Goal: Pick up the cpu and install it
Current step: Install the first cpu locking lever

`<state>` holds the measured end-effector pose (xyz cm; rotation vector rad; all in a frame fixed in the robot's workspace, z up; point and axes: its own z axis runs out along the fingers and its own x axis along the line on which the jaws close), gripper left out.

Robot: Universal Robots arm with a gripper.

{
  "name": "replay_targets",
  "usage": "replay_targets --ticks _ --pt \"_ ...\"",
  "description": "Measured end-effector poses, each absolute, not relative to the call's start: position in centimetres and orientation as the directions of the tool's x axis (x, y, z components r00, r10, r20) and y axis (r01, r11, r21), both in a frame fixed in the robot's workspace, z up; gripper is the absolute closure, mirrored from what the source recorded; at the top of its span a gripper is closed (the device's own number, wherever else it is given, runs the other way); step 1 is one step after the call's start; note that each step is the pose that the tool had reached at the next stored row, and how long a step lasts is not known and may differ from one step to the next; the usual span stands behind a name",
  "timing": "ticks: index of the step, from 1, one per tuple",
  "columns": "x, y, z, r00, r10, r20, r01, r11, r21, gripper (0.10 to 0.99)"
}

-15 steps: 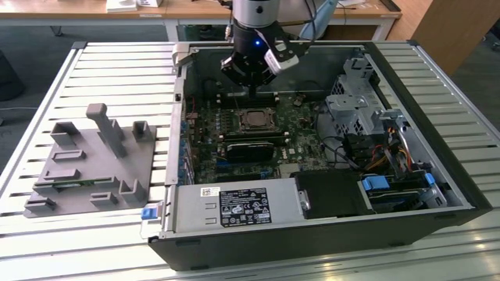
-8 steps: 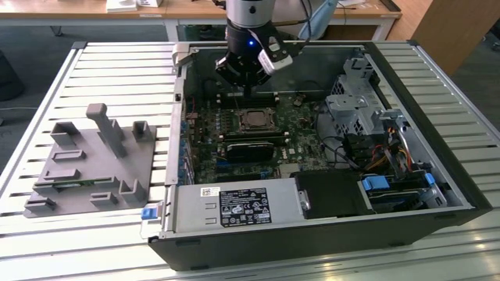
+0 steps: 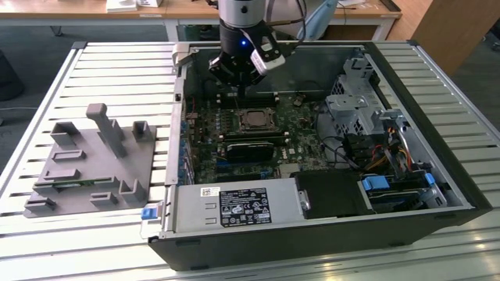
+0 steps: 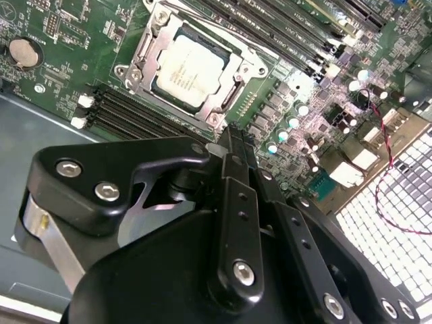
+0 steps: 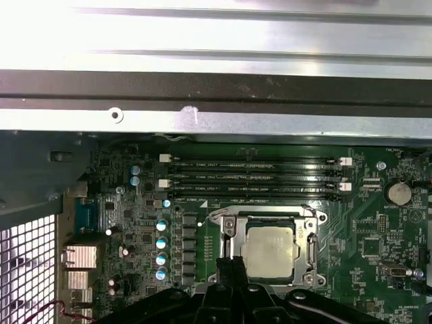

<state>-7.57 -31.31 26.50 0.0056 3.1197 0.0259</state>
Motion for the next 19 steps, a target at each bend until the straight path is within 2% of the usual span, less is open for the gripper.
replay_targets --ticks 19 --pt "-8.25 -31.32 26.50 -1.000 0.004 -0.022 0.003 1.000 0.017 0.980"
